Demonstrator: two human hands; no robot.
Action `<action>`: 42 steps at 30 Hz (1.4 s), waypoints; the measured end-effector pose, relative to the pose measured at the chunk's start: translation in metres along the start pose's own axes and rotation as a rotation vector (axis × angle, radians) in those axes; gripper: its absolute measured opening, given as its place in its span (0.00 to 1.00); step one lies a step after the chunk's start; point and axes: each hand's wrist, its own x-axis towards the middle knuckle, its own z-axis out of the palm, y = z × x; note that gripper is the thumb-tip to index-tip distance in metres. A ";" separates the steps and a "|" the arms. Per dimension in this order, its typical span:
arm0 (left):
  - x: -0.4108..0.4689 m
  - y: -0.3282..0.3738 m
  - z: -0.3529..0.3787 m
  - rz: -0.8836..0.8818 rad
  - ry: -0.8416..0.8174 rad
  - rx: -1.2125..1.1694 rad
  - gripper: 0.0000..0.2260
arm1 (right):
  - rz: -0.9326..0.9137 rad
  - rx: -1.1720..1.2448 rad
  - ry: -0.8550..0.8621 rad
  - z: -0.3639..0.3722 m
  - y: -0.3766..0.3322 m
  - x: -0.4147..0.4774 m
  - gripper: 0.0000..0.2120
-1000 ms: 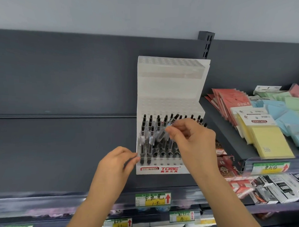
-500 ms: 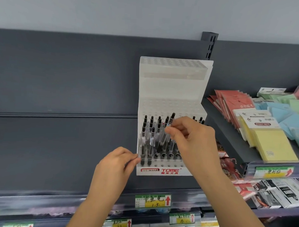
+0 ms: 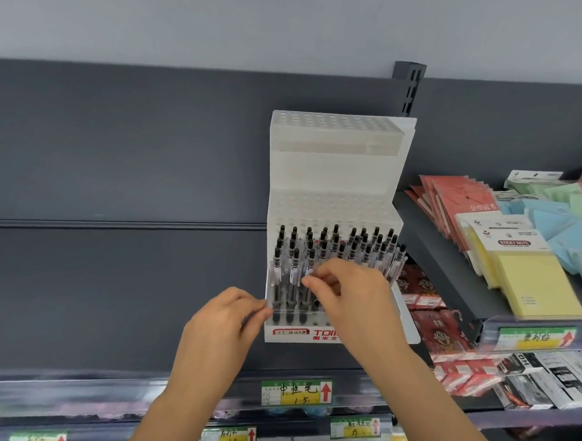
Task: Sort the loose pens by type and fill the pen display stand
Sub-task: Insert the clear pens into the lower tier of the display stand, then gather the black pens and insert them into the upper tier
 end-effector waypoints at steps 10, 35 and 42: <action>-0.015 -0.013 -0.016 -0.071 0.032 0.160 0.10 | -0.028 0.094 0.117 0.010 0.015 -0.015 0.06; -0.168 -0.319 -0.307 -0.469 0.176 0.420 0.14 | -0.299 -0.021 -0.294 0.258 -0.285 -0.019 0.17; -0.173 -0.382 -0.334 -0.462 0.131 0.454 0.15 | -0.382 -0.035 -0.347 0.311 -0.351 -0.009 0.18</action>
